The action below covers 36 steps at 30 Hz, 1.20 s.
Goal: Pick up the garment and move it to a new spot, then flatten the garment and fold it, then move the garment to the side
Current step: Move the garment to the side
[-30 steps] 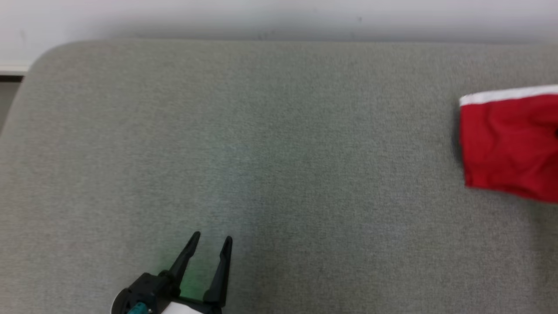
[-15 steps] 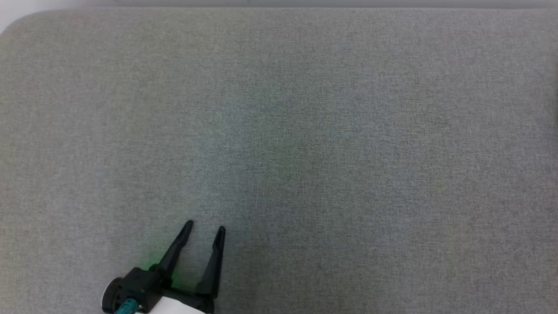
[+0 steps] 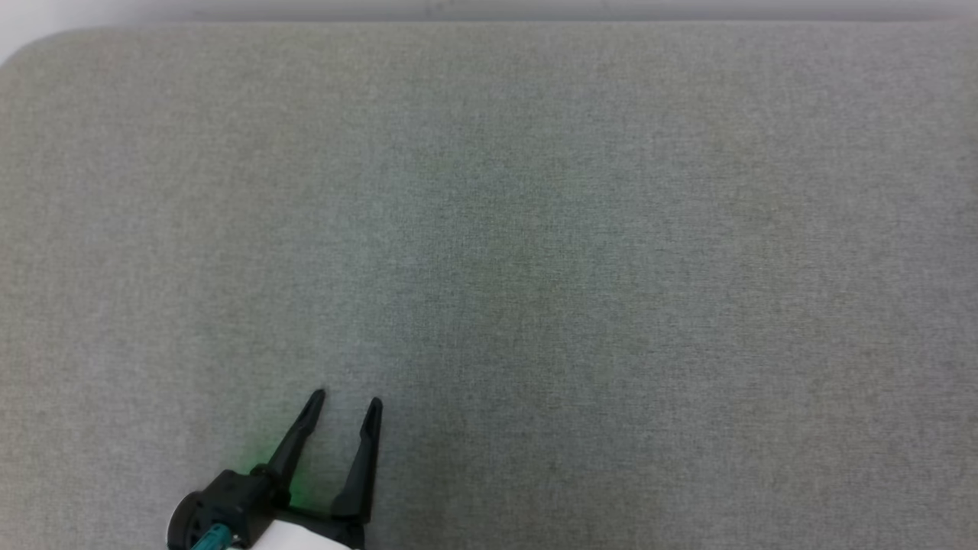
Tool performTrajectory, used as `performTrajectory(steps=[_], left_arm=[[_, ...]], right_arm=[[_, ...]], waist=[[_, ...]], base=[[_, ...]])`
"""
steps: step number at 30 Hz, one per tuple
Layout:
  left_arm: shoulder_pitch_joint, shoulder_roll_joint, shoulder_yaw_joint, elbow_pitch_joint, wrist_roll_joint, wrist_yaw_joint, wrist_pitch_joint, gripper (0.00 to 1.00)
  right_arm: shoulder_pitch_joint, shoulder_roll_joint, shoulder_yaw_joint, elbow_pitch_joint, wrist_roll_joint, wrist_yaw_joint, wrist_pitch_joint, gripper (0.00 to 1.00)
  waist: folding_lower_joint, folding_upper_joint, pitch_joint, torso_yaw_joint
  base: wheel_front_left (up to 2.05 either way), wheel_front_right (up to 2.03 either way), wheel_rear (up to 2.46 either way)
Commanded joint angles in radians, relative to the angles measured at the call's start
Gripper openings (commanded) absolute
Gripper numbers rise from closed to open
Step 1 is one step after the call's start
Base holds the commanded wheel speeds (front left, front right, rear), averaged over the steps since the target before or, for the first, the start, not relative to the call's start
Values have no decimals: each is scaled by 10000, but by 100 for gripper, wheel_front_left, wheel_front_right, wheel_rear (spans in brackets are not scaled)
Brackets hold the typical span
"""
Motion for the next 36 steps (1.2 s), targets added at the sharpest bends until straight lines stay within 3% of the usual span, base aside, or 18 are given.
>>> performTrajectory(steps=[1,15,26,36], left_arm=[[124,59,69,74,13,57,34,100],[821,54,246,-235,-433,314,23,100],[1831,54,479,-216,-713,785,23,100],[2362,52,678,-82,-626,1326,23,100]], right_arm=[[187,46,10,-127,-151,0,-339,100],[2050,910,833,-1971,-195,-3,-3342,100],[4819,2853,1192,-3901,-1232,-2,-5233,100],[6400,4261,1615,-3479,-2197,-3,-6658,100]], waist=[[-1,-1,-115,-71],[-1,-1,-1973,-249],[-1,-1,-3558,-440],[-1,-1,-4219,-417]], base=[[0,0,0],[0,0,0],[0,0,0],[0,0,0]])
